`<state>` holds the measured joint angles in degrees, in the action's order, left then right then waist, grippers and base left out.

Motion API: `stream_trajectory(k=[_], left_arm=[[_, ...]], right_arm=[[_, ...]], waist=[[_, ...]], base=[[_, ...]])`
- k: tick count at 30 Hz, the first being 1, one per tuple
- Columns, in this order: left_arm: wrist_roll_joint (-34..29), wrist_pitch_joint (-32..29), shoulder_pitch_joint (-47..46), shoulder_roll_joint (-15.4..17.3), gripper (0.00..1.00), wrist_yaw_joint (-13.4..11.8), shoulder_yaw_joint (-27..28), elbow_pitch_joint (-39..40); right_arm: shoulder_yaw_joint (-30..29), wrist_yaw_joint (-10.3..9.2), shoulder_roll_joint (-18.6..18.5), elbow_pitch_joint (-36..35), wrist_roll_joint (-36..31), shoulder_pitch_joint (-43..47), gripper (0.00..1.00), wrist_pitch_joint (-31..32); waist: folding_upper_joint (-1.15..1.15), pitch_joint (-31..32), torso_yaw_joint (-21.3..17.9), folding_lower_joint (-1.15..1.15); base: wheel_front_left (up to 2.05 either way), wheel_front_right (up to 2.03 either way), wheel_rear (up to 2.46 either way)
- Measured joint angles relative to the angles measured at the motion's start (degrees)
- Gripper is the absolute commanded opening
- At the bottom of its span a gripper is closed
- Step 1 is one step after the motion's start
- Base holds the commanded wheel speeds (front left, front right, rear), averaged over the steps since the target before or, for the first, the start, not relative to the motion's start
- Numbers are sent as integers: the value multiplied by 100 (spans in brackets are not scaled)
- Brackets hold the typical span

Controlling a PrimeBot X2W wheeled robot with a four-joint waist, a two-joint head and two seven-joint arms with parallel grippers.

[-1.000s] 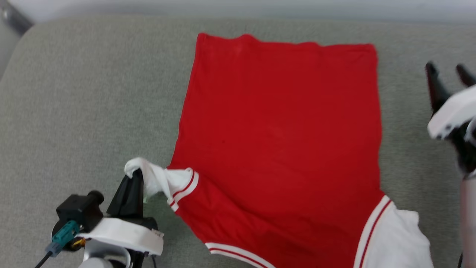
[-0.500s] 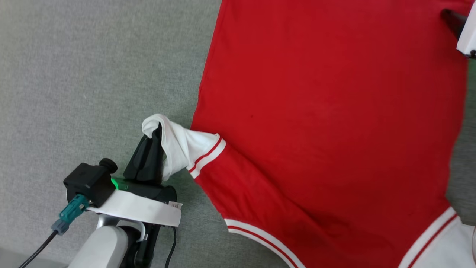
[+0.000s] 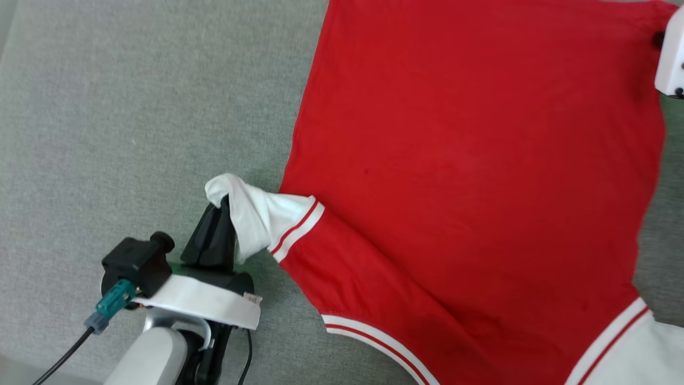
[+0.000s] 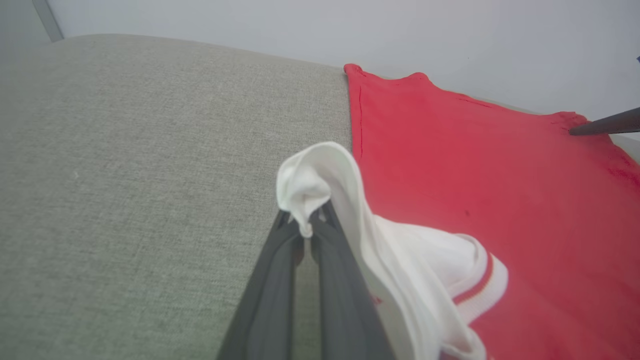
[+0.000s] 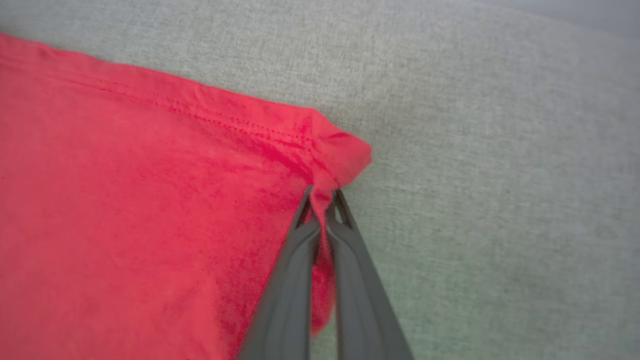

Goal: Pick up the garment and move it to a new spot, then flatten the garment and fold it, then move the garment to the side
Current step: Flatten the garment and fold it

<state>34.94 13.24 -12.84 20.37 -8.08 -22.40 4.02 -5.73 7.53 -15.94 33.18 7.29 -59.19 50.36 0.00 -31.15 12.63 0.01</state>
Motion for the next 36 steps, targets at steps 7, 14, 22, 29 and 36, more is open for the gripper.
stream_trajectory(k=[7,14,22,29,36], left_arm=[[140,-134,606,172,0,-244,143,-202],[283,-294,1165,363,0,-514,330,-223],[466,-546,1735,546,0,-766,475,-138],[465,-657,1739,635,0,-817,474,12],[387,-703,1536,671,0,-855,431,222]], right_arm=[[512,-1,-889,-1386,543,1160,0,51],[-48,-1,-1192,-2695,894,3461,0,576],[-899,-2,249,-3064,1324,6872,54,449],[-1096,-2,486,-3054,1325,6646,100,-1110],[-1091,-3,495,-2794,1240,5504,100,-3142]], waist=[[0,857,-284,-1],[0,1559,-675,-2],[0,2332,-1277,-3],[0,2317,-1369,-2],[0,2065,-1327,-2]], base=[[0,0,0],[0,0,0],[0,0,0],[0,0,0],[0,0,0]])
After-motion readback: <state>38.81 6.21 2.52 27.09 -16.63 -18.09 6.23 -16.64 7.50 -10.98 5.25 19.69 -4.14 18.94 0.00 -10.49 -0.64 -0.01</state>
